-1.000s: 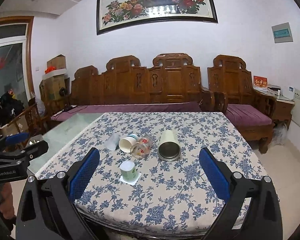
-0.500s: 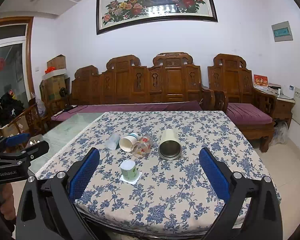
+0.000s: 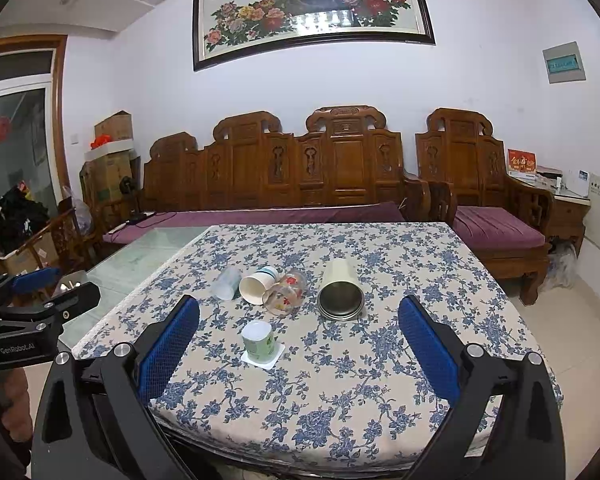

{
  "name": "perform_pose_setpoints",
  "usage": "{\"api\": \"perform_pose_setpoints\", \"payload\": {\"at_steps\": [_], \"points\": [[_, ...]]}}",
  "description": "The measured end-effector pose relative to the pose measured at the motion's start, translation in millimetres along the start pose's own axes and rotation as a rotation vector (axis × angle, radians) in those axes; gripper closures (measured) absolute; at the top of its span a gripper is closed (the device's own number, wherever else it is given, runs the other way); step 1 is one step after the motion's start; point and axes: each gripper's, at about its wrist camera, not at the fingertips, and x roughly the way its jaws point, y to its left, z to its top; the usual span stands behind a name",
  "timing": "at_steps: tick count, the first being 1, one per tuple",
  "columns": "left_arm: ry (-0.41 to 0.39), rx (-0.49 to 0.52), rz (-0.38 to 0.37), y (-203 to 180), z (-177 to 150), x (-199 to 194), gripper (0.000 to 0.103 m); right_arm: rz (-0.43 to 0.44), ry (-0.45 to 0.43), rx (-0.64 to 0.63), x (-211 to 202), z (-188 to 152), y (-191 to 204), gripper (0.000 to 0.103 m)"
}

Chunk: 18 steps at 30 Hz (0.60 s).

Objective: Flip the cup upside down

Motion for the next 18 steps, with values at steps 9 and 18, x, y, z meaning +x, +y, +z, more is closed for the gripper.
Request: {"api": "perform_pose_setpoints", "payload": {"at_steps": [9,18], "points": [[-0.004,-0.002,-0.001,-2.3,0.9,-1.3,0.008,0.001,0.001,0.001,-0.3,-0.4,-0.9,0.003],[-0.009,-0.006,-0.003,-2.7,3.1,-2.0,0.008,0.001,0.001,0.001,0.0,-1.3,0.6,0.003]]}}
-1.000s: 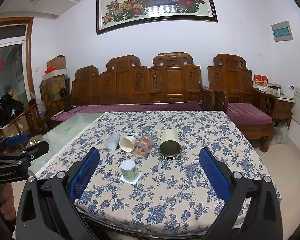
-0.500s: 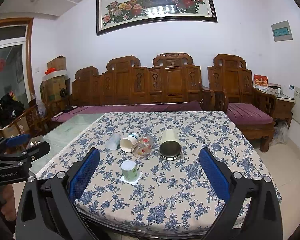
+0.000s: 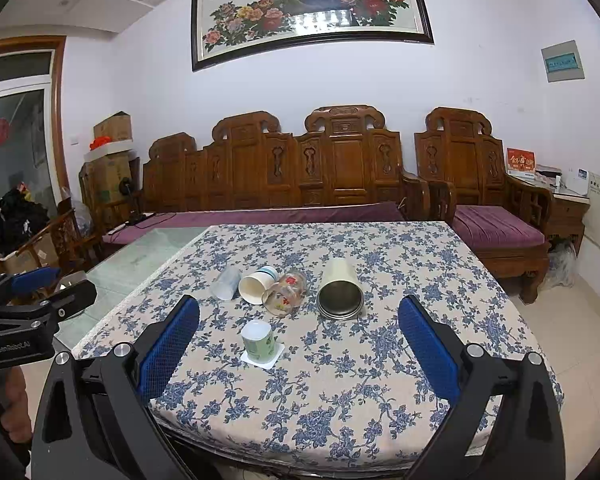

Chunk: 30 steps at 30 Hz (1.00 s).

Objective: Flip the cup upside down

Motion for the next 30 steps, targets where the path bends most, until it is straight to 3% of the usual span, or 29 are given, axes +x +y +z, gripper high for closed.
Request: {"api": "perform_pose_setpoints", "payload": {"at_steps": [30], "points": [[-0.005,-0.006,-0.008,-0.3,2.1,-3.2,0.008,-0.001,-0.002,0.002,0.2,-0.7,-1.2,0.003]]}}
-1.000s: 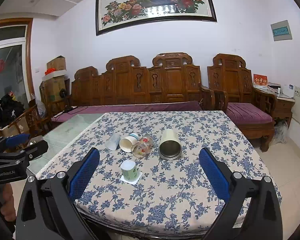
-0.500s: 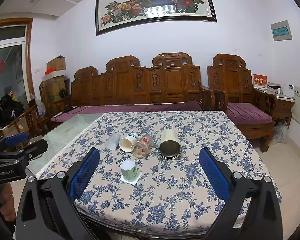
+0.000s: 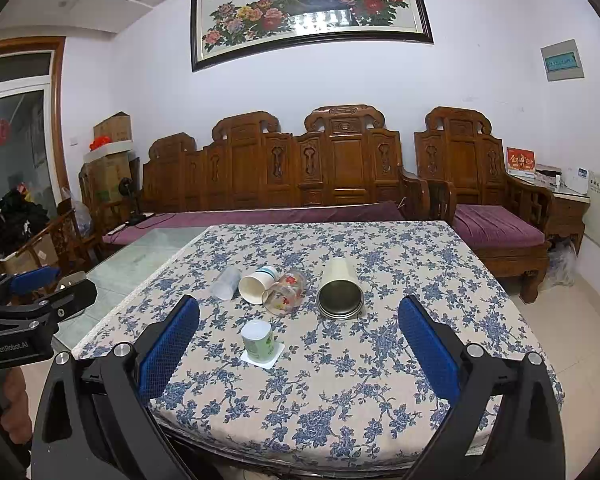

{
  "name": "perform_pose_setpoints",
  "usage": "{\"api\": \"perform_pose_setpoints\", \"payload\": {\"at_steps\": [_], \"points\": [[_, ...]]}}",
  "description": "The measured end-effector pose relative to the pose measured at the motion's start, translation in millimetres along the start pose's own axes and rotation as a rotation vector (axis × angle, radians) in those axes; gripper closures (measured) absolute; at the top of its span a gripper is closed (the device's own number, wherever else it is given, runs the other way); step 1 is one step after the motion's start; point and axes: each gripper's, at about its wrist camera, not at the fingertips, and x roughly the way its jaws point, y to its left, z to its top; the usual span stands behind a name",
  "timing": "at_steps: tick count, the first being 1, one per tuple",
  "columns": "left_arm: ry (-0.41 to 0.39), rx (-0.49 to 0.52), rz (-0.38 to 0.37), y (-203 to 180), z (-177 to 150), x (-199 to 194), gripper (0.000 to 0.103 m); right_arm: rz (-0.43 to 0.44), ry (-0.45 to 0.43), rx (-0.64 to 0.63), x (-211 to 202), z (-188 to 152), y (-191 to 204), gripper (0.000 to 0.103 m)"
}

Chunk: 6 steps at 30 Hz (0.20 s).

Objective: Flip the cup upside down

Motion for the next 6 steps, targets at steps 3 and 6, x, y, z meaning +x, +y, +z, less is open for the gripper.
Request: {"api": "perform_pose_setpoints", "payload": {"at_steps": [3,6], "points": [[0.000,0.000,0.001,0.0,-0.1,0.0,0.008,0.001,0.000,0.000,0.0,-0.6,0.4,0.003],[0.000,0.000,-0.001,0.4,-0.2,0.1,0.008,-0.001,-0.001,0.000,-0.3,-0.4,0.4,0.003]]}}
